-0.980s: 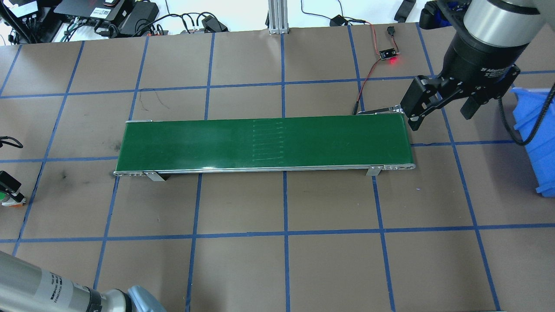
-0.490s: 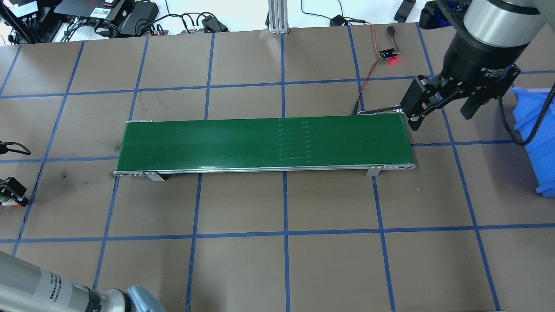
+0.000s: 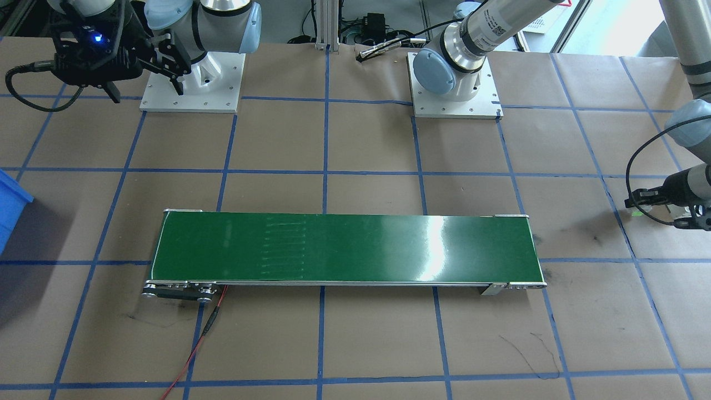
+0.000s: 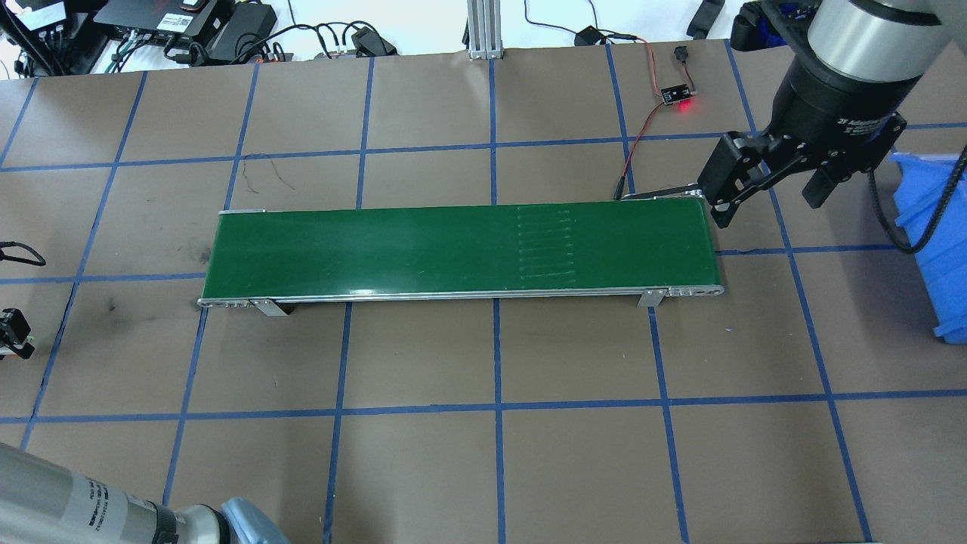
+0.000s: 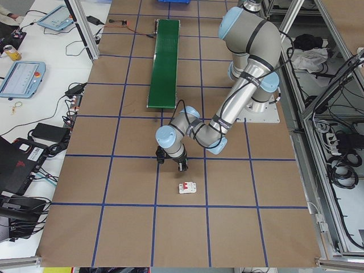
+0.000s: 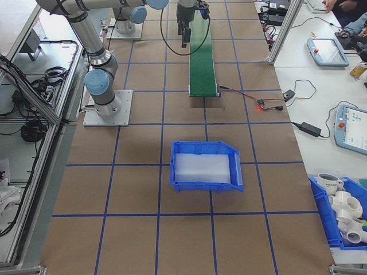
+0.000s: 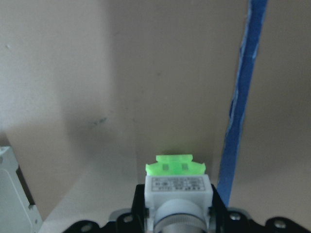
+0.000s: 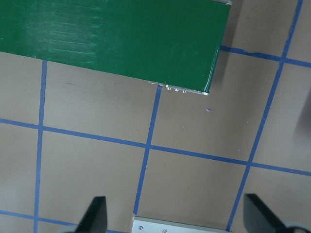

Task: Move button from left to right

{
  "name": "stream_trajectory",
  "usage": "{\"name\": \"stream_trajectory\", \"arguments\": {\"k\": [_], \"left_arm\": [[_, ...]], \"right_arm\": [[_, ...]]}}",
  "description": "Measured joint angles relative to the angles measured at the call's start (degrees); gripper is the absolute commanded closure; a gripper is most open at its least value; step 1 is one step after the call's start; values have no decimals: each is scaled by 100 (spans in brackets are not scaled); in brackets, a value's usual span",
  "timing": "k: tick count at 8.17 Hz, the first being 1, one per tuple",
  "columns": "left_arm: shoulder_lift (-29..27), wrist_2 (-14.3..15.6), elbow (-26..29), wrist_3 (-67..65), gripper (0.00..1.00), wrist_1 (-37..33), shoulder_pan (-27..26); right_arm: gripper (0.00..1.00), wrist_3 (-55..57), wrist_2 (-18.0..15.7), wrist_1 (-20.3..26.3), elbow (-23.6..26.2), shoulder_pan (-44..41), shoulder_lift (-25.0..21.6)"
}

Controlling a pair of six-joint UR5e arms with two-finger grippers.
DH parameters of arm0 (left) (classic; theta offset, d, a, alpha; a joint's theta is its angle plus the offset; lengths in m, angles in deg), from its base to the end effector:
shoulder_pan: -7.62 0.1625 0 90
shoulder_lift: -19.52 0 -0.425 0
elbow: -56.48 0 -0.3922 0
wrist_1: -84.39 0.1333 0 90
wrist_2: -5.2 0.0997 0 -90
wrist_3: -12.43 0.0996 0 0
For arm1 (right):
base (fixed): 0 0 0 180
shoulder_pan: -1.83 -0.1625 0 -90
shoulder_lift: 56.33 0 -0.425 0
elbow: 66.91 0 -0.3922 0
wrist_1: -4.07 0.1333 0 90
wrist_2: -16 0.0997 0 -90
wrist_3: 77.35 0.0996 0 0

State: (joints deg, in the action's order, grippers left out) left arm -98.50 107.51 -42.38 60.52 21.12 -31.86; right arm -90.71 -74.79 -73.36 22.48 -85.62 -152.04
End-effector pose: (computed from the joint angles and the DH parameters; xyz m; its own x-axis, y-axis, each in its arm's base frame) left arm 0.3875 -0.4644 0.1890 -0.9997 -0.0220 -0.0090 -0.0236 0.9615 0.2739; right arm 0.1124 -0.4412 0.5187 -0.9822 -0.1876 -0.0118 -0.1878 0.9761 0.1091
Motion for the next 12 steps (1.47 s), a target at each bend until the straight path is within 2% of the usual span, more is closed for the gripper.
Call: {"name": "stream_trajectory", "arguments": {"k": [1,3,5,6,8,10,12], "left_arm": [[154,-64,17,61,100,-148,-29],[769,-439,33,90,100,-478,-356],[1536,-658,15,-64,100,-807,-1153],[1743,-796,25,-306,100,-912,-1552],[1768,-1240,35,-1143,100,-988,-2237],[1713,-1390,12,-2006,100,-992,-2886],[1552,-1514,-29,-2756,100,-995,-3202]], "right_arm": [[0,0,-3,0,0,0,0],[0,0,-4,0,0,-3,0],[0,0,-1,0,0,-5,0],[0,0,0,0,0,-7,0],[0,3,1,0,0,-9,0],[0,5,10,0,0,-9,1],[0,9,16,-6,0,-13,6]]}}
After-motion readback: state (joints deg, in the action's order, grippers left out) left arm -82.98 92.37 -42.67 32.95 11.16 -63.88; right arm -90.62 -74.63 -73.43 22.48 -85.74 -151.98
